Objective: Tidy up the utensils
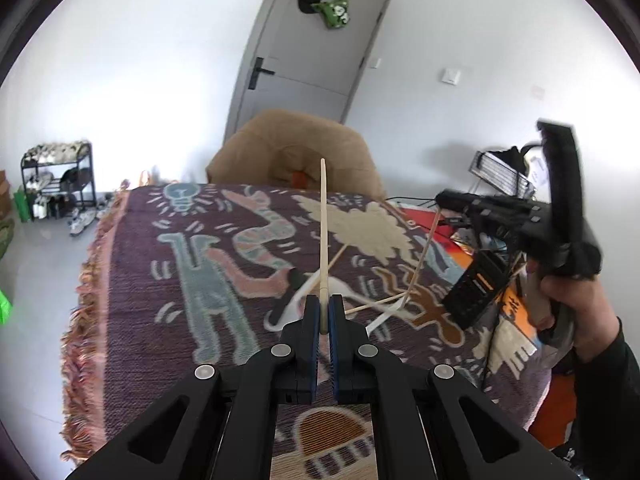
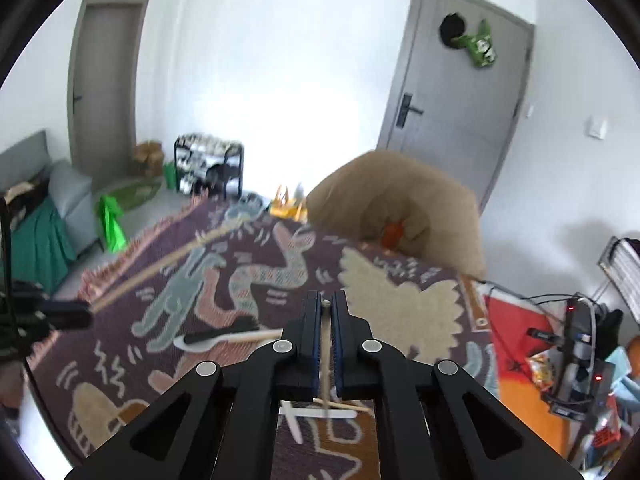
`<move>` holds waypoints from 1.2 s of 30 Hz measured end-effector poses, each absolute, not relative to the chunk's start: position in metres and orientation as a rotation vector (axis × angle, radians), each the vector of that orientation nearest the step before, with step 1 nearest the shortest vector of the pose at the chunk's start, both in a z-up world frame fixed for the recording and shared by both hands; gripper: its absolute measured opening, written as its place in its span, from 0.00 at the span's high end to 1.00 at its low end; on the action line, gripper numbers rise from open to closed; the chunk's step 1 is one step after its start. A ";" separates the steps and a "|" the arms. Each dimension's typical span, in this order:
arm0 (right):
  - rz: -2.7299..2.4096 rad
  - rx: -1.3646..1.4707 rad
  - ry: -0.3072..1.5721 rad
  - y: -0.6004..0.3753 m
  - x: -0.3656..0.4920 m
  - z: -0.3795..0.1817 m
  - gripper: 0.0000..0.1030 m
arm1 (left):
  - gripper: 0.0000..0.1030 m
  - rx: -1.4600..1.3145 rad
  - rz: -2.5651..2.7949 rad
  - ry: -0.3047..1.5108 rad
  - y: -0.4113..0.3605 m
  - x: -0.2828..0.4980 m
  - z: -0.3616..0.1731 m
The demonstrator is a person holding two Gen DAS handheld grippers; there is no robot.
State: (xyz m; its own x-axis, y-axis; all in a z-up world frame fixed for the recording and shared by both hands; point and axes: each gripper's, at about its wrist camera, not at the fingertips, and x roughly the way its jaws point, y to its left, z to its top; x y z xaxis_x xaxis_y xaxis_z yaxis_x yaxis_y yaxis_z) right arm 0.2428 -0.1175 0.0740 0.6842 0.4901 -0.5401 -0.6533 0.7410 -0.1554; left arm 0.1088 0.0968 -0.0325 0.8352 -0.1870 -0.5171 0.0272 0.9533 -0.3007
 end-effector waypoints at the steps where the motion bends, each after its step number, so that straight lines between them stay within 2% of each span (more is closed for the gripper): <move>1: 0.649 -0.345 0.479 -0.123 0.239 0.081 0.94 | 0.96 -0.281 -0.129 0.569 0.091 0.110 -0.030; 9: 0.560 -0.257 0.315 -0.185 0.203 0.149 0.94 | 0.96 -0.187 -0.214 0.545 0.056 0.118 -0.003; 15: 0.492 -0.228 0.275 -0.224 0.191 0.171 0.94 | 0.96 -0.144 -0.272 0.531 0.031 0.123 0.012; 25: 0.424 -0.167 0.312 -0.263 0.205 0.154 0.94 | 0.96 -0.069 -0.344 0.538 -0.009 0.128 0.023; 31: 0.442 -0.099 0.436 -0.277 0.228 0.119 0.93 | 0.96 0.000 -0.436 0.585 -0.030 0.135 0.033; 32: 0.425 -0.100 0.448 -0.280 0.230 0.113 0.88 | 0.96 0.016 -0.444 0.600 -0.033 0.138 0.034; 33: 0.418 -0.101 0.450 -0.282 0.229 0.111 0.69 | 0.96 0.036 -0.448 0.615 -0.037 0.141 0.035; 34: 0.407 -0.099 0.446 -0.285 0.227 0.109 0.57 | 0.96 0.059 -0.457 0.635 -0.042 0.144 0.037; 35: 0.397 -0.090 0.431 -0.290 0.223 0.108 0.37 | 0.96 0.080 -0.472 0.656 -0.047 0.147 0.038; 36: 0.389 -0.071 0.399 -0.299 0.216 0.108 0.30 | 0.96 0.102 -0.488 0.679 -0.052 0.150 0.040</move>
State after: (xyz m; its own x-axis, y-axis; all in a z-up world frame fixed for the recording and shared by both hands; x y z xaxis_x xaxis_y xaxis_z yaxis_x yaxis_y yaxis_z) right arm 0.2165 -0.2986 0.1081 0.8486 0.3555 -0.3918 -0.3829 0.9238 0.0088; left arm 0.1496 -0.0523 0.0400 0.6705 -0.3997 -0.6251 0.4650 0.8828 -0.0657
